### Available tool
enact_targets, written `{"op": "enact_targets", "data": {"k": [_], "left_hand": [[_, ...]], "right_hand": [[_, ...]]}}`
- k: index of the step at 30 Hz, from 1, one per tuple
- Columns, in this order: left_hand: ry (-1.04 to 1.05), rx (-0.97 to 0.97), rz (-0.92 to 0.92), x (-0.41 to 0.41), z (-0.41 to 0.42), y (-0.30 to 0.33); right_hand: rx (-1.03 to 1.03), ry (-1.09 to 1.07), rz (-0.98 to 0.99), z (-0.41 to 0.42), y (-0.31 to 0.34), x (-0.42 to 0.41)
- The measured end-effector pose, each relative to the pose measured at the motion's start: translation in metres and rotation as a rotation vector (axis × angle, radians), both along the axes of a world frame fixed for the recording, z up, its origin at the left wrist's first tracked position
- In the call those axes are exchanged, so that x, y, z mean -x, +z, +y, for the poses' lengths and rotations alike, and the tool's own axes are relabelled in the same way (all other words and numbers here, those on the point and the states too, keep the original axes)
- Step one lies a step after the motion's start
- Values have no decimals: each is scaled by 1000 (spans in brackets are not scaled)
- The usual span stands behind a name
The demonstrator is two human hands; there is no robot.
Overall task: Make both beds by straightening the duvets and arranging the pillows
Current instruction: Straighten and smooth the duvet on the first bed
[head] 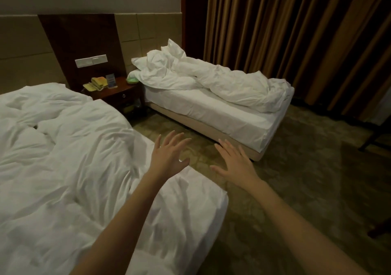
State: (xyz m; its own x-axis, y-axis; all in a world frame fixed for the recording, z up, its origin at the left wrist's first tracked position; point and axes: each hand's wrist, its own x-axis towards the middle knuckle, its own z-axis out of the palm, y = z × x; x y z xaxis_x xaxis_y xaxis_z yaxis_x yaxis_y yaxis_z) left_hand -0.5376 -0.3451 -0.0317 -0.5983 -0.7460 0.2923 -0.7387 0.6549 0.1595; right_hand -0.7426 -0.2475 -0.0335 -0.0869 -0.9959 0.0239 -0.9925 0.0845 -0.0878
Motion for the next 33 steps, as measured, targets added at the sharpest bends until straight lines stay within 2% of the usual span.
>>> {"op": "enact_targets", "data": {"k": [8,14,24,33], "left_hand": [[-17,3,-59,86,-104,9],[52,1,-99,173,-173,3],[278,-70,-30,307,-278,1],[440,-124,-35,344,-351,-6]], "right_hand": [[16,0,-58,-105,7,84],[19,49,-76,-181,-2,169],[-48,306,28,-337,6,322],[-94,492,-14,-450,0,362]]}}
